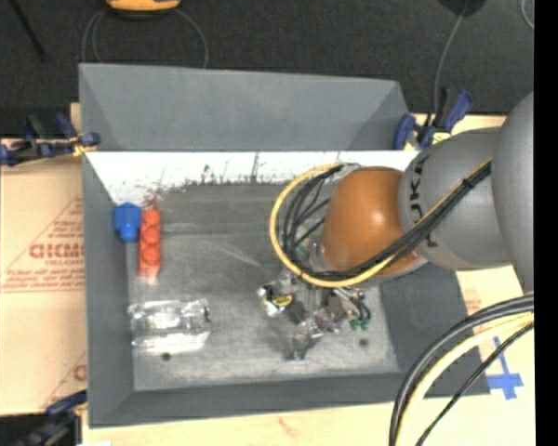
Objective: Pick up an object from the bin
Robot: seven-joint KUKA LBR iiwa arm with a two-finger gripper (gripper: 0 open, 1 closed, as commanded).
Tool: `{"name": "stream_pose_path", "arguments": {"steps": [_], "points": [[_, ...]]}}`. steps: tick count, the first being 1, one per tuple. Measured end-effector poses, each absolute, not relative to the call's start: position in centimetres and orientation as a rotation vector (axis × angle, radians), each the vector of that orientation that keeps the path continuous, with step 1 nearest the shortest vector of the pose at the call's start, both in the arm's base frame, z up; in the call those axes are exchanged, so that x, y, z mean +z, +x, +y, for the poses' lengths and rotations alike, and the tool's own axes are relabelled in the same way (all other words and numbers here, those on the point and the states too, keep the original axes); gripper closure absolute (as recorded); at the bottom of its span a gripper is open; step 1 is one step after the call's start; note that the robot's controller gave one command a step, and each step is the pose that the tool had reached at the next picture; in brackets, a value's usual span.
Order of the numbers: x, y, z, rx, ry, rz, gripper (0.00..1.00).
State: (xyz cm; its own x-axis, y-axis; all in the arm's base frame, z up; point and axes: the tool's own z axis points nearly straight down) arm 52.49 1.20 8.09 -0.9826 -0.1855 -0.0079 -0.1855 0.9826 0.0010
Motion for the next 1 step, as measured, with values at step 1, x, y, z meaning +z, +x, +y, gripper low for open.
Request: {"name": "stream_pose_path", "arguments": {"steps": [1], "points": [[8.24, 52.74, 1.16, 0.001, -0.292, 3.111, 1.0]]}}
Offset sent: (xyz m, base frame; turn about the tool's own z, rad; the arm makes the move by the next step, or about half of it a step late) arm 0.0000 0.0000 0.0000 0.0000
